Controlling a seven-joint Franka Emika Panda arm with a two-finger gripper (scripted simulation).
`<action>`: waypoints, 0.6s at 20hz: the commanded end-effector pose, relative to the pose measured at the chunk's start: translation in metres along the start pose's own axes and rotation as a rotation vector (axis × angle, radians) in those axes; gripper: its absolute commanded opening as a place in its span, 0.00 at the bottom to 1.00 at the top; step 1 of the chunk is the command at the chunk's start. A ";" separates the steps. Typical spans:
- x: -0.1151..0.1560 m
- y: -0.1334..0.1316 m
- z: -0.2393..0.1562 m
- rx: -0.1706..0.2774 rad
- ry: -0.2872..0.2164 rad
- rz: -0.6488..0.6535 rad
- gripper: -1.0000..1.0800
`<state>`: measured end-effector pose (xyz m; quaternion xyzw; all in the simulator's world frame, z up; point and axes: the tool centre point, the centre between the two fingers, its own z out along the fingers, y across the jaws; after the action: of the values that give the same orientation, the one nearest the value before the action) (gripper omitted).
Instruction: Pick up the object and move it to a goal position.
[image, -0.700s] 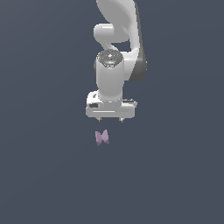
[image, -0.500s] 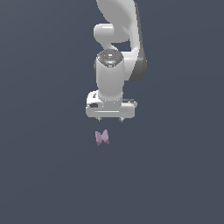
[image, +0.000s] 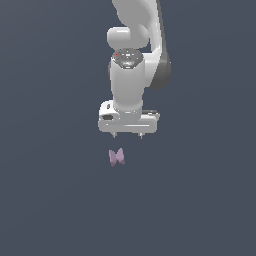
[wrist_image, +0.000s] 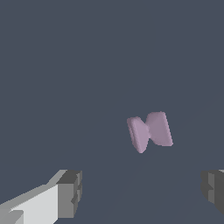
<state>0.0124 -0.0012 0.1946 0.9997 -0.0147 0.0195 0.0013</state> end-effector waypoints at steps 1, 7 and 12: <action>0.000 0.001 0.002 0.000 -0.002 -0.002 0.96; 0.003 0.009 0.017 -0.001 -0.007 -0.038 0.96; 0.007 0.021 0.041 -0.001 -0.016 -0.095 0.96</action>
<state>0.0193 -0.0180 0.1621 0.9996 0.0238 0.0130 0.0024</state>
